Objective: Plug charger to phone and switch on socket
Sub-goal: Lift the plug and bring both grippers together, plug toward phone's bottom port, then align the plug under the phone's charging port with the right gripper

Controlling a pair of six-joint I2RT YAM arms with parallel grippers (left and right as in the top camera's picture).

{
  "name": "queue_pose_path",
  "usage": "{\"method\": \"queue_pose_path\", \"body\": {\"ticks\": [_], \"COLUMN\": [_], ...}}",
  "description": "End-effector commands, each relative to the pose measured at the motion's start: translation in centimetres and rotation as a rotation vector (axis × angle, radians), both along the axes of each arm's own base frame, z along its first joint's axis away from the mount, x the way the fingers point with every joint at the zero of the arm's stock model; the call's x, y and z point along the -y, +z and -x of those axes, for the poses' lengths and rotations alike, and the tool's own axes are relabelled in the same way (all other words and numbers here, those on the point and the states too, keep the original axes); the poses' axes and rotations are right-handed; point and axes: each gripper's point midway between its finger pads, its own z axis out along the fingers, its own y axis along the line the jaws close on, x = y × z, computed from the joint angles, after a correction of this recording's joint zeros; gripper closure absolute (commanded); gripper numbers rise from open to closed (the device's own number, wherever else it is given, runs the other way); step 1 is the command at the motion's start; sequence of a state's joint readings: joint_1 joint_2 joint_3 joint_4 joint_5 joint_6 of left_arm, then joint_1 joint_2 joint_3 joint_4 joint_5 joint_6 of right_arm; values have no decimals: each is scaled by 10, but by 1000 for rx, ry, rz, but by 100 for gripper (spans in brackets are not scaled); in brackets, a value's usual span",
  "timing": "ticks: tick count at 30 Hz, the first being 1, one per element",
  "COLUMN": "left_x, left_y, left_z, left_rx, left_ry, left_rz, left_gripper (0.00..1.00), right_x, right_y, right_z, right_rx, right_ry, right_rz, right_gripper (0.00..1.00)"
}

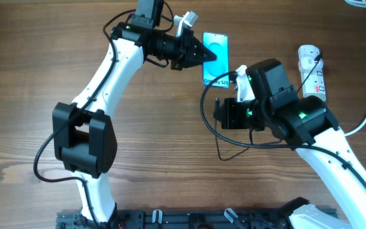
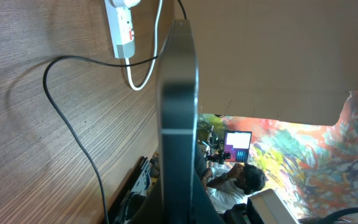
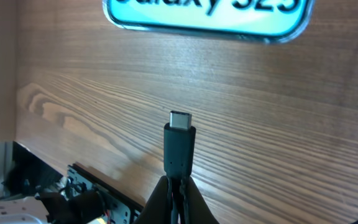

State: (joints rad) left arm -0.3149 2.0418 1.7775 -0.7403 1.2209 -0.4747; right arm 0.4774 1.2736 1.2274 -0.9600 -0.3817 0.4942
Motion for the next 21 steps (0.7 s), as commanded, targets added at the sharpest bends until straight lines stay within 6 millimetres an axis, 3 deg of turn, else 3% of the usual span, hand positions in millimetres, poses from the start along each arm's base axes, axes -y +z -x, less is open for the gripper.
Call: {"method": "queue_pose_path", "body": {"ticks": [1, 21], "left_x": [6, 10], "left_y": [28, 35], "left_z": [13, 20], "left_rx": [68, 84], "left_ry": [-49, -88], "left_rz": [58, 99], "left_gripper": [96, 96], "right_x": [-7, 3], "right_y": [6, 3], "right_z": [-1, -13], "right_rx": [11, 55], "right_ry": [17, -33], "right_rz": [-28, 32], "right_gripper": [95, 96]}}
